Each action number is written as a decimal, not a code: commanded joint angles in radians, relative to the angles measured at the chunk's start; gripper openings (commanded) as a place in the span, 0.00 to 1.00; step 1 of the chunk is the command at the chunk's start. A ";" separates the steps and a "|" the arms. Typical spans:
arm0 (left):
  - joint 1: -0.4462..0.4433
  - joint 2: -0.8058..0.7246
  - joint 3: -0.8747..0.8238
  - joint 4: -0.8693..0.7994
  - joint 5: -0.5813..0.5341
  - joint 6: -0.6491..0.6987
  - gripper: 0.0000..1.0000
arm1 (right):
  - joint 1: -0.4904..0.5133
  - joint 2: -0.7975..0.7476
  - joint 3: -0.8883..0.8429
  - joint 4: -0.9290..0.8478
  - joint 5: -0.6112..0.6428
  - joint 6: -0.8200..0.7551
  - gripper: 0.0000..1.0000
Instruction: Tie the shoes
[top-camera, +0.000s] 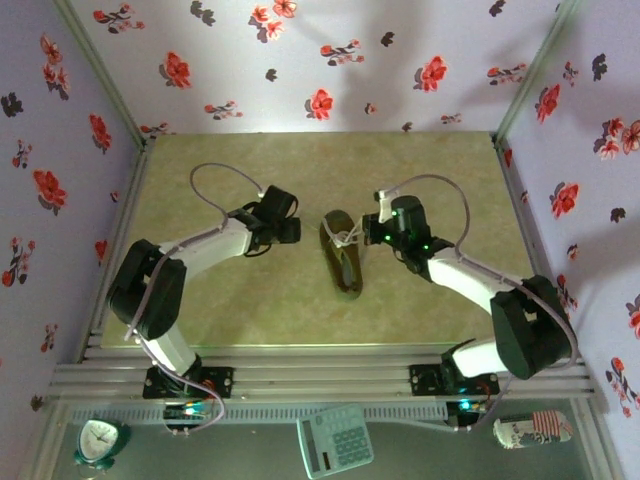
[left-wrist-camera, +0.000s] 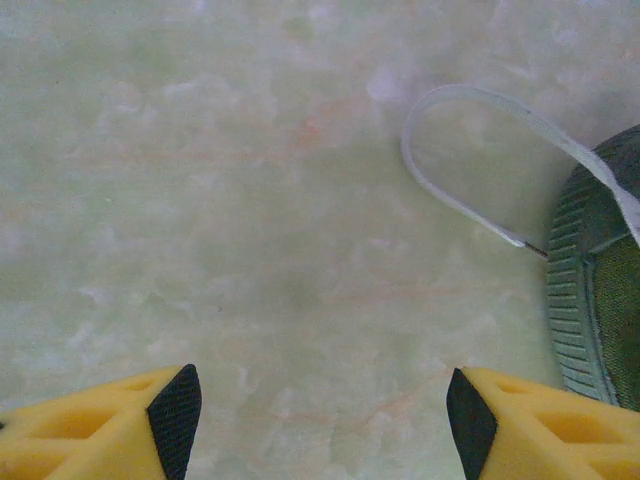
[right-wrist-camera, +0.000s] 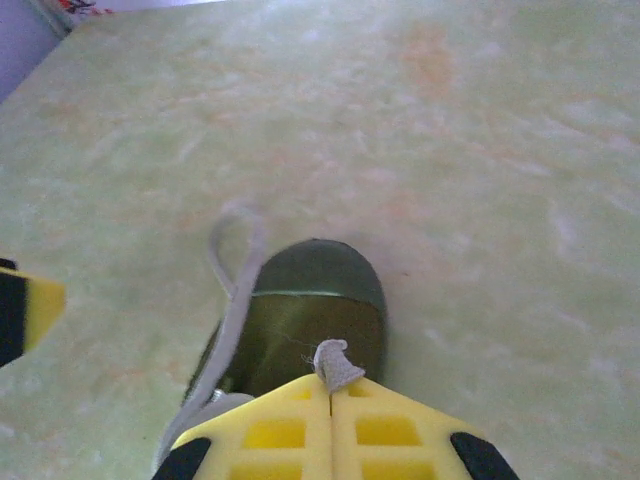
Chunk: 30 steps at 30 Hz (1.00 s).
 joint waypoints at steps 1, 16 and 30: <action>-0.005 -0.038 0.005 0.001 0.027 0.014 0.70 | -0.175 0.098 -0.114 0.319 -0.207 0.257 0.00; -0.113 0.028 0.157 -0.097 0.006 0.101 0.67 | 0.175 0.016 0.239 -0.497 0.320 0.088 0.00; -0.195 0.066 0.331 -0.141 0.008 0.174 0.62 | 0.207 -0.152 0.263 -0.509 0.316 0.174 0.00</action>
